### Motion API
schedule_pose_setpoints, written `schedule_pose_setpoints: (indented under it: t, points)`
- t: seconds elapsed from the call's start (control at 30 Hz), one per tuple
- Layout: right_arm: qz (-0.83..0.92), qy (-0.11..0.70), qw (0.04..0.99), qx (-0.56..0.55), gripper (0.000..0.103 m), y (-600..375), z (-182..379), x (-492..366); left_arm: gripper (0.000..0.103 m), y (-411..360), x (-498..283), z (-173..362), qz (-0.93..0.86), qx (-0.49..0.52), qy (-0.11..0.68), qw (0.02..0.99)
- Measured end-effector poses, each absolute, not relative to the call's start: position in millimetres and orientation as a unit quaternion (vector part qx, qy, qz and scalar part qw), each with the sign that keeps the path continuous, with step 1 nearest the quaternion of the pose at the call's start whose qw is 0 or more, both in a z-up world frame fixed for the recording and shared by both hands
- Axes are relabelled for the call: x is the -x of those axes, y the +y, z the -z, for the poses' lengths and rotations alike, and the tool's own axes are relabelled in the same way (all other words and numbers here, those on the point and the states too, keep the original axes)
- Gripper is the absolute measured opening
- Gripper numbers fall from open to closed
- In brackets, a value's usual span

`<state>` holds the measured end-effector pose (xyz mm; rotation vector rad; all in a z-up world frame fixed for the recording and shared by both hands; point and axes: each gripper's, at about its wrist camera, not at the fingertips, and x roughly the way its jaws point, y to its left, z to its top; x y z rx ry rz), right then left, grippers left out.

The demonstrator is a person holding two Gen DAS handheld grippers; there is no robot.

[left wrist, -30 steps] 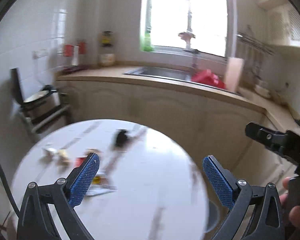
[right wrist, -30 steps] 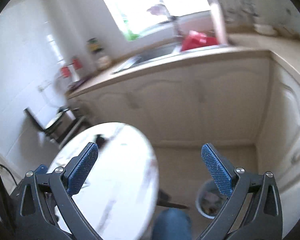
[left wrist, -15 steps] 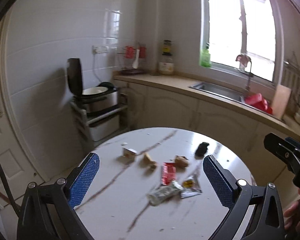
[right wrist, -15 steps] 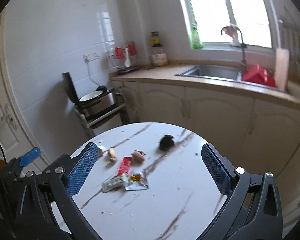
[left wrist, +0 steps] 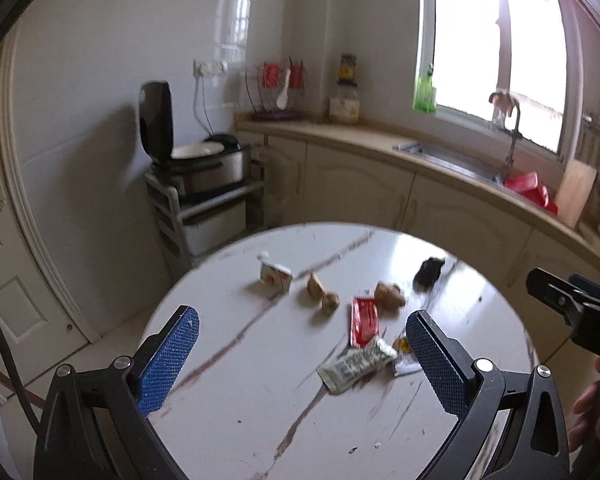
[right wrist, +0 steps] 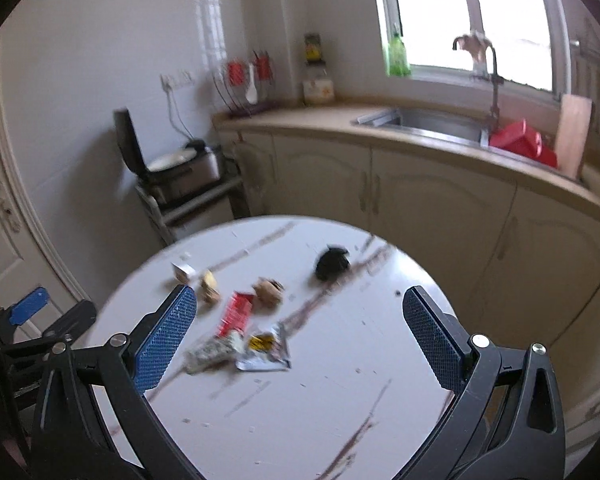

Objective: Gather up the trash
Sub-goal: 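Return both grippers to the table toward the remaining small trash, then grasp the white-green sachet with the left gripper while the right grasps the yellow-white wrapper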

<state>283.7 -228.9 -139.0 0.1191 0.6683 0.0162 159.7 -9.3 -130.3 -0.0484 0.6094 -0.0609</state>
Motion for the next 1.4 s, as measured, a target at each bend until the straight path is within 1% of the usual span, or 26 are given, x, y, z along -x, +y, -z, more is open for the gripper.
schedule_pose_setpoints:
  t: [0.07, 0.23, 0.3, 0.53, 0.57, 0.6, 0.63, 0.67, 0.7, 0.73, 0.77, 0.8, 0.87, 0.93, 1.0, 1.2, 1.27, 1.37, 1.4]
  points:
    - [-0.005, 0.355, 0.933, -0.056, 0.103, -234, 157, -297, 0.102, -13, -174, 139, 0.034, 0.016, 0.317, 0.948]
    - [-0.016, 0.414, 0.908, -0.06, 0.103, -238, 203, -323, 0.102, -23, -216, 182, 0.068, 0.004, 0.371, 0.926]
    - [-0.018, 0.431, 0.9, -0.062, 0.103, -238, 220, -331, 0.1, -27, -234, 198, 0.081, -0.011, 0.39, 0.917]
    - [-0.018, 0.46, 0.885, -0.068, 0.103, -245, 246, -349, 0.1, -42, -283, 229, 0.121, -0.049, 0.429, 0.894]
    - [-0.02, 0.464, 0.883, -0.068, 0.103, -245, 248, -352, 0.099, -43, -291, 234, 0.12, -0.053, 0.437, 0.89]
    - [-0.022, 0.469, 0.88, -0.067, 0.103, -244, 253, -355, 0.095, -44, -297, 238, 0.122, -0.053, 0.446, 0.885]
    - [-0.025, 0.472, 0.879, -0.066, 0.103, -243, 256, -358, 0.094, -43, -302, 237, 0.126, -0.051, 0.445, 0.885]
    - [-0.027, 0.476, 0.876, -0.066, 0.103, -242, 259, -360, 0.088, -42, -307, 236, 0.128, -0.05, 0.442, 0.886]
    - [-0.029, 0.48, 0.874, -0.065, 0.103, -240, 262, -362, 0.088, -43, -312, 236, 0.132, -0.052, 0.442, 0.886]
    - [-0.03, 0.482, 0.873, -0.065, 0.103, -238, 264, -363, 0.081, -42, -315, 237, 0.134, -0.052, 0.441, 0.886]
    - [-0.033, 0.484, 0.872, -0.066, 0.103, -237, 266, -365, 0.068, -42, -318, 236, 0.136, -0.051, 0.439, 0.887]
    - [-0.038, 0.485, 0.871, -0.066, 0.103, -234, 267, -366, 0.06, -41, -319, 235, 0.142, -0.049, 0.435, 0.888]
    - [-0.047, 0.487, 0.87, -0.062, 0.103, -229, 268, -369, 0.037, -37, -323, 234, 0.142, -0.044, 0.436, 0.887]
    - [-0.059, 0.49, 0.867, -0.064, 0.103, -223, 270, -372, 0.028, -30, -329, 234, 0.14, -0.035, 0.436, 0.888]
    - [-0.072, 0.494, 0.863, -0.07, 0.103, -218, 272, -373, 0.024, -22, -331, 234, 0.141, -0.026, 0.437, 0.888]
    - [-0.094, 0.505, 0.856, -0.048, 0.101, -198, 282, -375, 0.022, -6, -321, 236, 0.144, -0.009, 0.436, 0.888]
    - [-0.106, 0.504, 0.856, -0.035, 0.097, -191, 282, -371, 0.022, -3, -318, 236, 0.144, -0.007, 0.435, 0.889]
    - [-0.097, 0.498, 0.862, 0.001, 0.077, -183, 282, -367, 0.02, -4, -312, 235, 0.14, 0.008, 0.436, 0.889]
    - [-0.087, 0.493, 0.865, 0.018, 0.064, -182, 282, -364, 0.019, -4, -308, 233, 0.14, 0.012, 0.435, 0.889]
